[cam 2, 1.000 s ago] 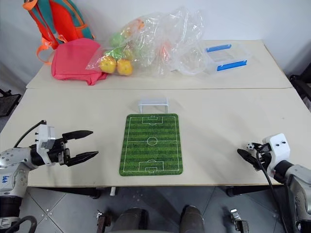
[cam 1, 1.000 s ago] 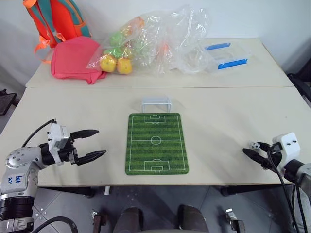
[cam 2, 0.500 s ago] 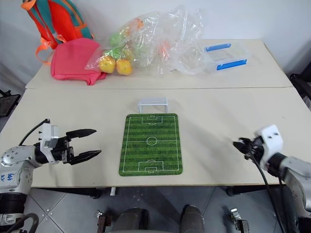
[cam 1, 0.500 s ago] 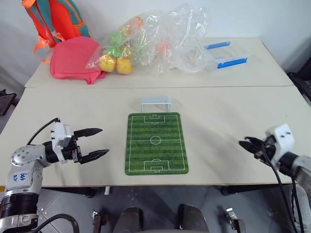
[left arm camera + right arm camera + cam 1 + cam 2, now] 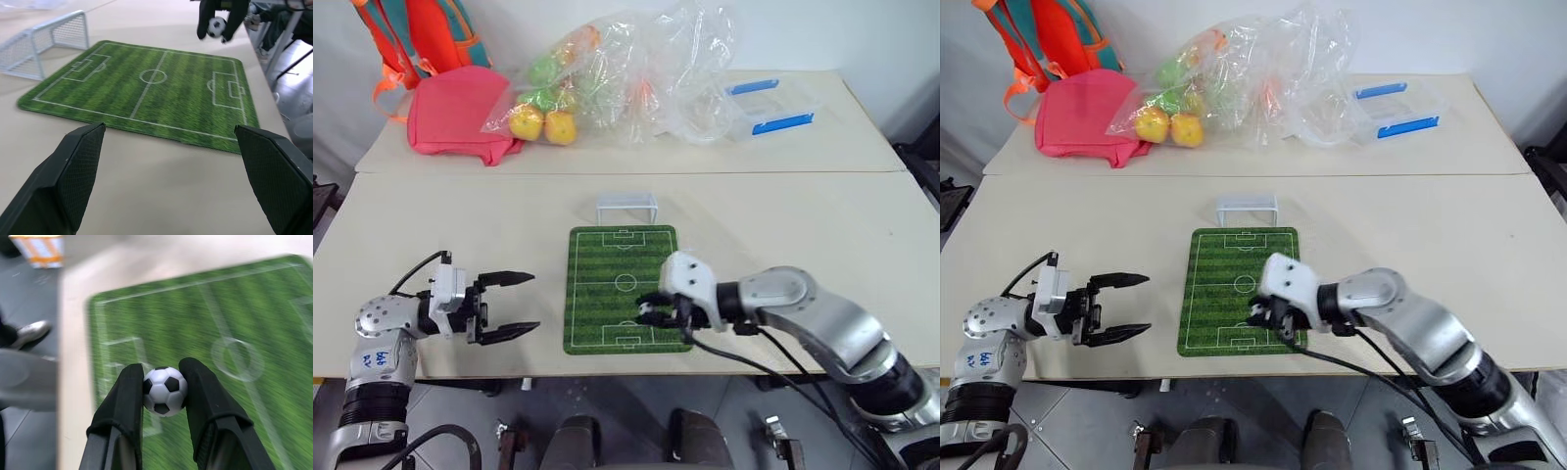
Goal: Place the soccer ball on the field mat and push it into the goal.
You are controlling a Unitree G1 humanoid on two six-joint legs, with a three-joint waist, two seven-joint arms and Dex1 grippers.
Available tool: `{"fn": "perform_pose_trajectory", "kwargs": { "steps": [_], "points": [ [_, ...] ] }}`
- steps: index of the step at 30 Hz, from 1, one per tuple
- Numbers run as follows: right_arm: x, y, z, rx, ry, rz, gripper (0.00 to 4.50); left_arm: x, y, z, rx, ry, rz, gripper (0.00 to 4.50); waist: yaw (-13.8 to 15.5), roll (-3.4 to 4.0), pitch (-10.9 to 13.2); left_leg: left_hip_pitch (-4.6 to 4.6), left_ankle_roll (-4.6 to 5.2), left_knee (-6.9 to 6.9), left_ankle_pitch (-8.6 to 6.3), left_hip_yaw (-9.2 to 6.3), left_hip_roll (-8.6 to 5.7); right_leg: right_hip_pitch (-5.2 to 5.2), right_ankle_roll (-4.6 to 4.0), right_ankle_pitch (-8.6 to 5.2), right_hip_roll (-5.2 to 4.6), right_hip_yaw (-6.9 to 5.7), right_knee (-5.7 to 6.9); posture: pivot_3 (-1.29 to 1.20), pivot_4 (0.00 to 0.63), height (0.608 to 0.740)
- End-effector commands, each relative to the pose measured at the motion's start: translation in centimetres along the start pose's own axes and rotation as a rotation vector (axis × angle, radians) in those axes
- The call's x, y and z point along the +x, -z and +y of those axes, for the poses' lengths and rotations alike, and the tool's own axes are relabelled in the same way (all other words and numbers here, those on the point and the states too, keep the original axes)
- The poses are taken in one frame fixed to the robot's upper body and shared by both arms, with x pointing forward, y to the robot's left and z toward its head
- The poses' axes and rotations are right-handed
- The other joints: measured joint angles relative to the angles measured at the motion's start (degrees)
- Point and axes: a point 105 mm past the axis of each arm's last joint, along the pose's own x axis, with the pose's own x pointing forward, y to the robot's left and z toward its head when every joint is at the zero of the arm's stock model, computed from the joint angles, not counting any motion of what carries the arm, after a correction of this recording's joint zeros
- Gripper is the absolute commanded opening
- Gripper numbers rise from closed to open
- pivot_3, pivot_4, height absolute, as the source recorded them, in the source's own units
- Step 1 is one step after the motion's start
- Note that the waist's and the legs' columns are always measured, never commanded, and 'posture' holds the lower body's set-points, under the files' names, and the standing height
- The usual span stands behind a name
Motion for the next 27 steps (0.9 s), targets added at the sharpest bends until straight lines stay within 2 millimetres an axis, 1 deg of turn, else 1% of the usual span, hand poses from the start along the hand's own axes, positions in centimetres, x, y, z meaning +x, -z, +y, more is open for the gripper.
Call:
{"fn": "perform_pose_trajectory", "kwargs": {
  "steps": [1,7,13,21,27],
  "points": [
    [1.6,-0.2,0.9,-0.046,-0.057,-0.004,0.84,-1.1,0.3,-0.6,0.014,-0.038,0.008,4.5,-0.1,0.0,0.0,0.0,-0.01,0.01,0.01,0.01,0.03,-0.01,-0.02,0.0,0.02,0.0,0.03,0.0,0.15,0.74],
    [2.4,0.8,1.3,-0.062,-0.111,0.014,0.84,-1.4,0.1,-1.6,0.01,-0.081,0.005,4.5,0.3,-0.01,0.0,0.02,-0.03,0.17,0.02,0.05,0.09,-0.02,-0.1,0.05,0.06,0.08,0.14,0.0,0.15,0.74],
    [2.9,0.9,1.2,-0.066,-0.131,0.009,0.84,-1.5,0.0,-2.1,0.005,-0.11,0.005,4.5,0.2,-0.01,0.0,0.03,-0.05,0.17,0.01,0.06,0.13,-0.07,-0.12,0.06,0.1,0.09,0.17,0.0,0.15,0.74],
    [3.5,1.1,0.1,-0.076,-0.119,0.01,0.84,-1.1,-0.3,-1.9,0.009,-0.135,-0.006,4.5,0.1,-0.01,0.0,0.04,-0.06,0.16,0.01,0.13,0.15,-0.11,-0.14,0.07,0.13,0.15,0.19,0.0,0.15,0.74],
    [3.7,1.3,0.1,-0.083,-0.128,0.009,0.84,-1.0,-0.4,-1.5,0.016,-0.143,-0.007,4.5,0.0,-0.01,0.0,0.04,-0.08,0.16,0.02,0.15,0.18,-0.13,-0.15,0.07,0.17,0.16,0.21,0.0,0.15,0.74]
  ]
}}
